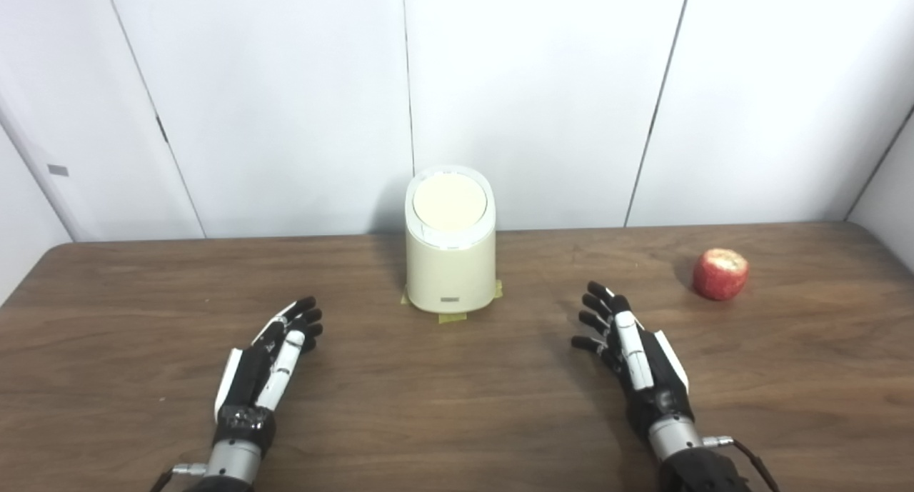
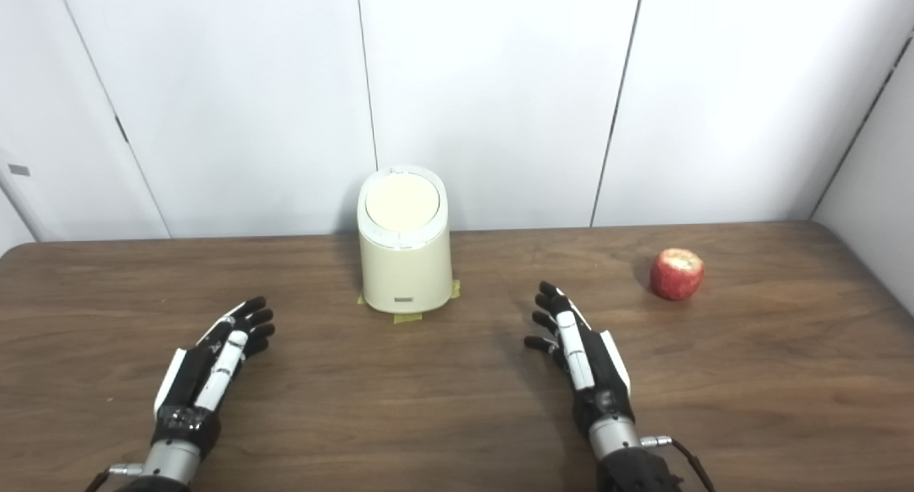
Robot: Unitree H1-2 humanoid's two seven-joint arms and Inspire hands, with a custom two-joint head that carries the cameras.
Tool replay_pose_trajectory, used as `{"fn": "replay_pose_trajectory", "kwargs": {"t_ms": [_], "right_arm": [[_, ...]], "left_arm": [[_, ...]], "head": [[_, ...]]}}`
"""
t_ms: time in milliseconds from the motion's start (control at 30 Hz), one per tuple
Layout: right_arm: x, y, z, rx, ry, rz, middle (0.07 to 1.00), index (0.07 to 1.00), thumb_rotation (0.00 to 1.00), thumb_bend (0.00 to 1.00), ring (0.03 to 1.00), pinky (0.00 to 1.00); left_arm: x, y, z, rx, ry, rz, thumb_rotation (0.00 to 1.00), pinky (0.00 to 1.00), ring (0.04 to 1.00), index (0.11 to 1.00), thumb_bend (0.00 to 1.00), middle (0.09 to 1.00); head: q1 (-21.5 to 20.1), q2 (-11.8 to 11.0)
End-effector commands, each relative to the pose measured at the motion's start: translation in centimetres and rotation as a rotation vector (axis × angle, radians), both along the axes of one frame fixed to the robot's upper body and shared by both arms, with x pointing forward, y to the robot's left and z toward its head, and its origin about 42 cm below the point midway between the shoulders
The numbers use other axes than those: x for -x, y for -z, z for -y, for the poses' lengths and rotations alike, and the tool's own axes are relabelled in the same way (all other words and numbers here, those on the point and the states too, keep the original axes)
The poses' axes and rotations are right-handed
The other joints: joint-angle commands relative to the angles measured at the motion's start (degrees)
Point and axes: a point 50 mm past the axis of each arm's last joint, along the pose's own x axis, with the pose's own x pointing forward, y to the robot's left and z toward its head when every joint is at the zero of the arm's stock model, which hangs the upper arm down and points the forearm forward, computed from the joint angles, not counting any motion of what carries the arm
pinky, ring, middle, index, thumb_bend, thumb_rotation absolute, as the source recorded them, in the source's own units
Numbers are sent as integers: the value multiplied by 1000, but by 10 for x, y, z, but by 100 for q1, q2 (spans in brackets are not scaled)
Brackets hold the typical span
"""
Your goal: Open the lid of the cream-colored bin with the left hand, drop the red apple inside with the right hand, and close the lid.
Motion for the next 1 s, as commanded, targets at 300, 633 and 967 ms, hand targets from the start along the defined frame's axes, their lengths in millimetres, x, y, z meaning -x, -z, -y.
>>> {"fn": "replay_pose_trajectory", "kwargs": {"t_ms": [300, 633, 967], "right_arm": [[-7, -9, -3, 5, -11, 30, 905, 898, 1000, 485, 885, 782], [-7, -10, -5, 1, -9, 26, 908, 901, 1000, 488, 882, 783], [-7, -10, -6, -5, -3, 25, 906, 897, 1000, 476, 875, 766]], "left_arm": [[-5, -6, 0, -19, 0, 4, 705, 840, 831, 843, 354, 841], [-6, -7, -2, -25, 7, 7, 710, 841, 831, 846, 365, 840], [-10, -10, -1, -20, 13, 13, 679, 841, 826, 850, 369, 838]], "head": [[12, -1], [13, -7], [25, -31]]}}
